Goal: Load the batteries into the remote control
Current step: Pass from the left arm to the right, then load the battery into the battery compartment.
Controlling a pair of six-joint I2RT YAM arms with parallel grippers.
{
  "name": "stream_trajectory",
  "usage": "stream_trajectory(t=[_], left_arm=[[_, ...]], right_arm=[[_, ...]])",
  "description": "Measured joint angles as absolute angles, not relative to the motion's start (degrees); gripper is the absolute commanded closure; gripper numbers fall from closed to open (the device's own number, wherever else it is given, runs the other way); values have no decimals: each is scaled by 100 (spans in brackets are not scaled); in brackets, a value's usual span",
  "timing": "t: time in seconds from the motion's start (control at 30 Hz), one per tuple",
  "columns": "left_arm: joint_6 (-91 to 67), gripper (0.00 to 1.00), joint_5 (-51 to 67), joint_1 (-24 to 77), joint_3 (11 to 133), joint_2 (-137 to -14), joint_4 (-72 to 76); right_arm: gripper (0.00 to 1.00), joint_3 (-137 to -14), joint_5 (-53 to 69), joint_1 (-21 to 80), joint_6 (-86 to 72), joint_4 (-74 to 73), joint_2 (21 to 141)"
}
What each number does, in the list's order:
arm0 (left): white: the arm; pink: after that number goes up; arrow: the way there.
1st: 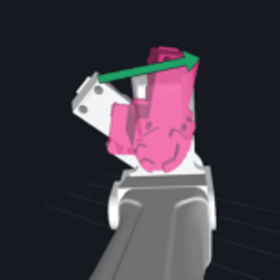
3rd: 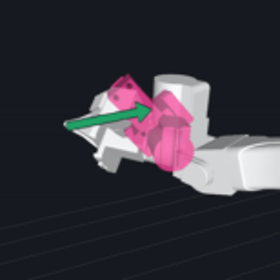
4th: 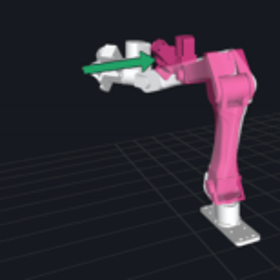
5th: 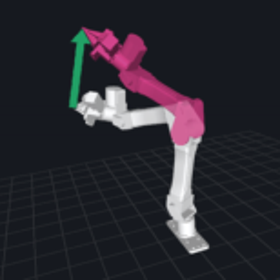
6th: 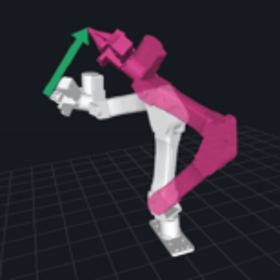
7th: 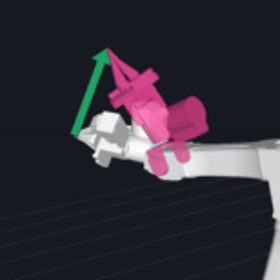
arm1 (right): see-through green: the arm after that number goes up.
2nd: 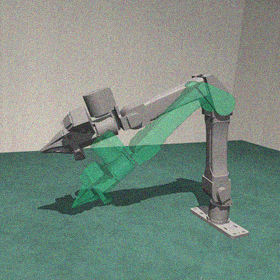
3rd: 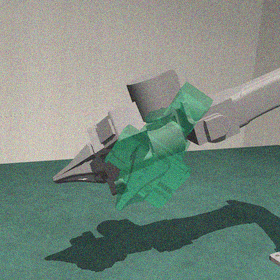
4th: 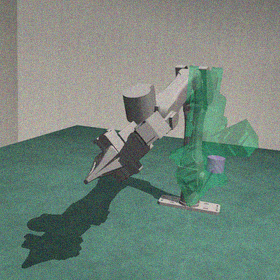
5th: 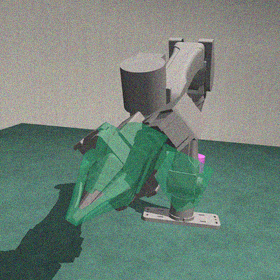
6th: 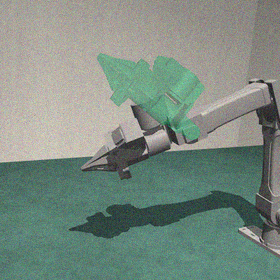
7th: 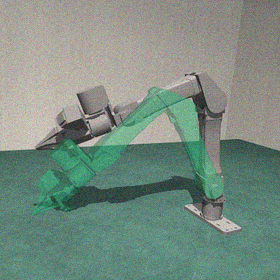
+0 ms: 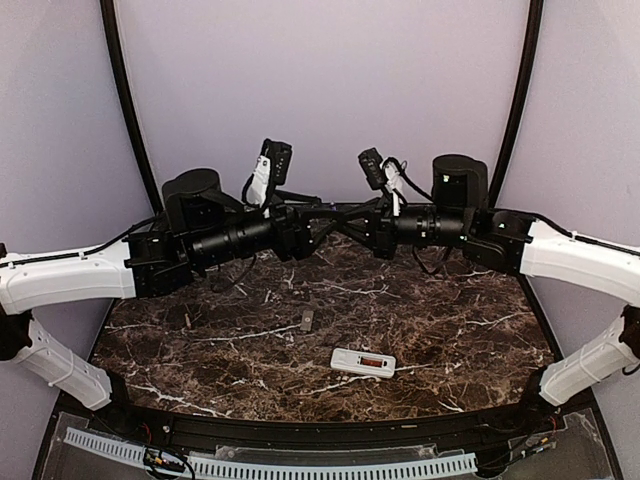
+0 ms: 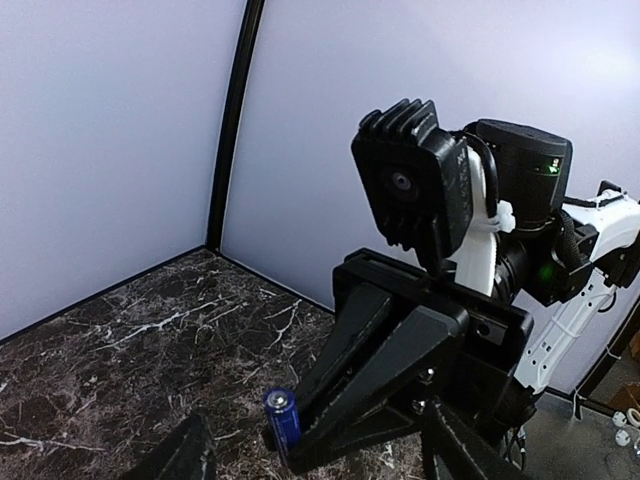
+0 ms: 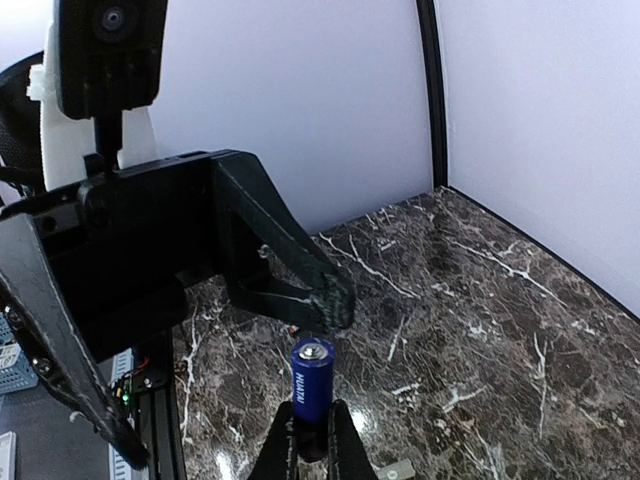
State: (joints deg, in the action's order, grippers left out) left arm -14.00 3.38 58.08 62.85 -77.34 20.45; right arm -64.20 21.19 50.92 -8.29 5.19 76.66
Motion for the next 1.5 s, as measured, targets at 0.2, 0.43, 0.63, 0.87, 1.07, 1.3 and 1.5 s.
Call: stream_trajectory(t=[0.2, 0.43, 0.63, 0.87, 1.07, 1.3, 1.5], left_arm=[[-1404, 22, 220, 5745, 6278, -7599, 1588], [-1785, 22, -215, 5013, 5839, -6768, 1153], [-1861, 22, -1048, 4558, 5575, -6337, 845], [-1667, 21, -1439, 4270, 5489, -6329, 628], [-1549, 21, -1424, 3999, 5489, -6331, 628], [-1516, 21, -1369, 3837, 5417, -6331, 631], [-1514, 21, -1288, 3778, 5317, -6329, 633]], right_arm=[[100, -6729, 1975, 4893, -266, -1035, 7655], [100, -6910, 1293, 4960, 539, -3052, 8202], [100, -6866, 773, 5494, 803, -4204, 8670], [100, -6864, 357, 6027, 882, -4722, 9456], [100, -6853, -80, 6211, 888, -4947, 9963], [99, -6855, -333, 6265, 742, -4993, 10103], [92, -6855, -438, 6337, 674, -5046, 10193]])
